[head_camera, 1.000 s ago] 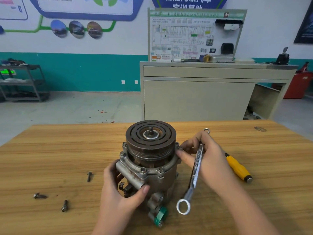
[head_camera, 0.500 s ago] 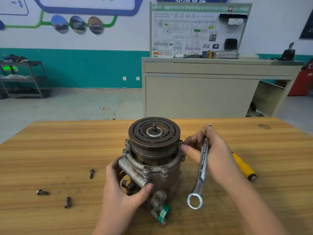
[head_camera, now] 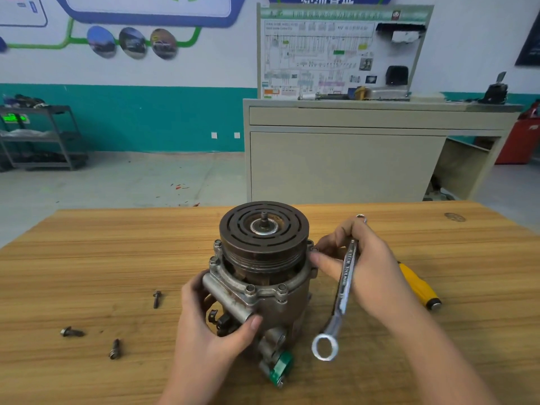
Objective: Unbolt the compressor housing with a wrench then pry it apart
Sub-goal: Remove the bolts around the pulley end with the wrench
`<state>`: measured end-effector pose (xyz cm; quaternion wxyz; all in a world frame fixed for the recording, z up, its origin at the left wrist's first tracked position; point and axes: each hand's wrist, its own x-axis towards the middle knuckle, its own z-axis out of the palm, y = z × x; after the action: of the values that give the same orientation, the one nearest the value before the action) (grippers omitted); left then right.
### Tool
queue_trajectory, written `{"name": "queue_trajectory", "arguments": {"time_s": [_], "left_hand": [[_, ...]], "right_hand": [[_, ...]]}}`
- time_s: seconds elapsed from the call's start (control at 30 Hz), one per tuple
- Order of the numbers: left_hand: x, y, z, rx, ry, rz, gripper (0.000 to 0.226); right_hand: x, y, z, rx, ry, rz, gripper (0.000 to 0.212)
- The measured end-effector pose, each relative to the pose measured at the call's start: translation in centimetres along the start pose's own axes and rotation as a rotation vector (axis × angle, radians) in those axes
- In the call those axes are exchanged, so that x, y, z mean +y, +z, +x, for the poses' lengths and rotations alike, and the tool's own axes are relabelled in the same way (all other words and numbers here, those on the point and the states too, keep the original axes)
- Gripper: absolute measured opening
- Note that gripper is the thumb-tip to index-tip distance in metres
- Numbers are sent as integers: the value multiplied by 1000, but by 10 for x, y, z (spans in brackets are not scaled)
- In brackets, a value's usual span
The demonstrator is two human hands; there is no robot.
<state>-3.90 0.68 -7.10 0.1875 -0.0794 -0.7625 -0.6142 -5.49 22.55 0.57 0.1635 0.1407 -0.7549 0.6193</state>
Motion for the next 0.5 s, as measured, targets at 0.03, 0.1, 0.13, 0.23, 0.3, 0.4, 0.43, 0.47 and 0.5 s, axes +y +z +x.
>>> {"name": "queue_trajectory", "arguments": {"time_s": [0.03, 0.1, 0.13, 0.23, 0.3, 0.4, 0.43, 0.47, 0.5], "left_hand": [[0, 0, 0, -1, -2, 0, 88], [0, 0, 0, -3, -4, 2, 85], [1, 0, 0, -1, -4, 2, 84], [1, -1, 0, 2, -2, -5, 84], [0, -1, 0, -1, 6, -5, 85], [2, 1, -2, 8, 43, -18, 88], [5, 1, -2, 29, 79, -24, 92], [9, 1, -2, 66, 136, -14, 95], [15, 0, -2, 111, 210, 14, 96]], "right_hand": [[1, -1, -1, -4, -1, 15, 46], [-2, -1, -2, -5, -13, 38, 41], [-4, -1, -2, 6, -20, 40, 34], [-5, -1, -2, 35, -7, -48, 40], [-2, -1, 0, 24, 4, -14, 40], [-2, 0, 2, -1, 18, 25, 37], [-3, 0, 2, 5, 17, 33, 37], [-5, 1, 2, 16, 17, 48, 38], [-8, 2, 2, 33, 12, 63, 39]]}}
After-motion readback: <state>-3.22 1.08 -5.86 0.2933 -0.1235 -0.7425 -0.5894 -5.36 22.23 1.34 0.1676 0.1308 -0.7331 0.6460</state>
